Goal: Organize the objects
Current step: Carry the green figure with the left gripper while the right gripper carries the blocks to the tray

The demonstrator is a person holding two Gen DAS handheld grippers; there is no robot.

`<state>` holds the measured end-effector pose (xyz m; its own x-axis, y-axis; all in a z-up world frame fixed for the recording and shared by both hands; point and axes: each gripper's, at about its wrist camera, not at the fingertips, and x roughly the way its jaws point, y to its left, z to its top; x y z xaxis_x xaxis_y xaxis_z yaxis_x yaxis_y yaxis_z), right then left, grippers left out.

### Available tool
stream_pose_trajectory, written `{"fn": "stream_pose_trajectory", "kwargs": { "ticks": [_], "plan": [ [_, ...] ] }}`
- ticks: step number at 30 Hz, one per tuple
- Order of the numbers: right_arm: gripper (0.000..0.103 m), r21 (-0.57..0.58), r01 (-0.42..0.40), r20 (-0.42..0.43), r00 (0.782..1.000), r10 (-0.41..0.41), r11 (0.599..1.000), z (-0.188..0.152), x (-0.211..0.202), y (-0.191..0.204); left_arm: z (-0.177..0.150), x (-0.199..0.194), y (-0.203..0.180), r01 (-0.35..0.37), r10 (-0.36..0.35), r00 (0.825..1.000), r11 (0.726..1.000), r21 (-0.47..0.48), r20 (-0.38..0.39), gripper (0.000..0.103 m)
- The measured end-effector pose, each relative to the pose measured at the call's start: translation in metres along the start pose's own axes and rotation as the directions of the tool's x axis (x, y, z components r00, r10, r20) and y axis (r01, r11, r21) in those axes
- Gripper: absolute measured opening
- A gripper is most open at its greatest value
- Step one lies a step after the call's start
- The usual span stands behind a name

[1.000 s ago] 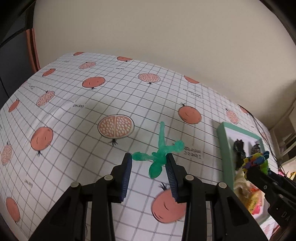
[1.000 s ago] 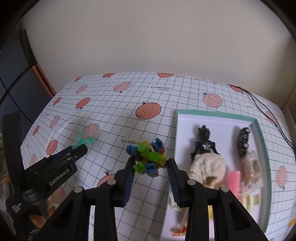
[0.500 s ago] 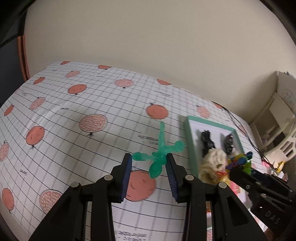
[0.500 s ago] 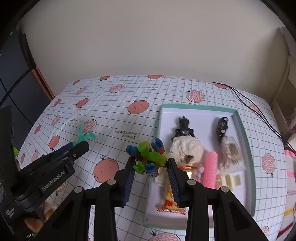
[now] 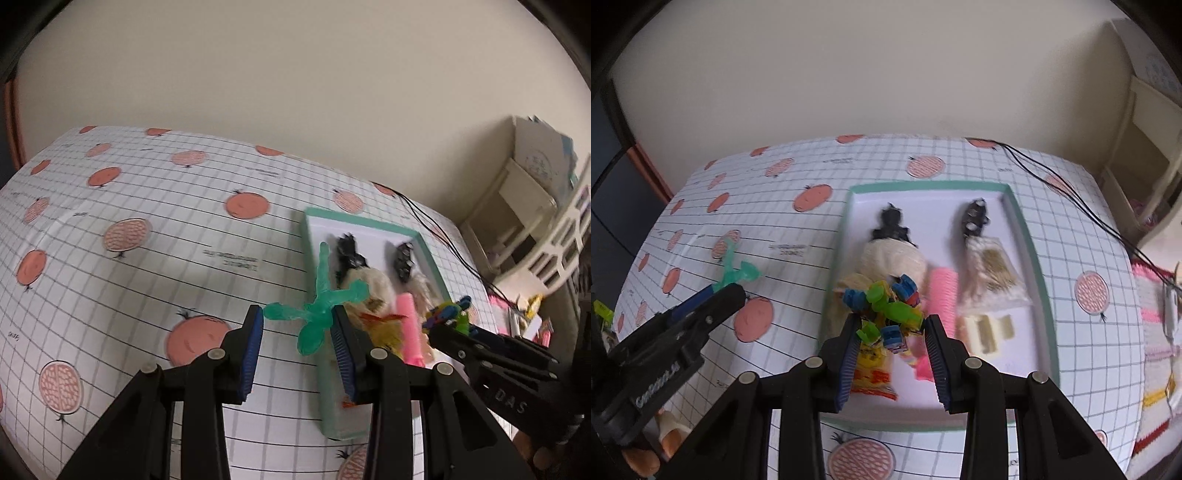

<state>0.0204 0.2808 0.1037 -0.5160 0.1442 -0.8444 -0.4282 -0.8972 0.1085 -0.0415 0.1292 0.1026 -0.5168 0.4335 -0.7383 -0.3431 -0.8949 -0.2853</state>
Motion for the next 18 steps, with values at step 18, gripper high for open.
{"fn": "stream_pose_trajectory", "kwargs": {
  "ticks": [18],
  "plan": [
    [0.038,0.086,0.114,-0.139,0.985,-0.101,0.990,-0.023,0.017,-0.060,-0.037,0.032,-0.082,0.134,-0.095,0.976,0.971,0.200,-0.194,0.040]
  ]
}}
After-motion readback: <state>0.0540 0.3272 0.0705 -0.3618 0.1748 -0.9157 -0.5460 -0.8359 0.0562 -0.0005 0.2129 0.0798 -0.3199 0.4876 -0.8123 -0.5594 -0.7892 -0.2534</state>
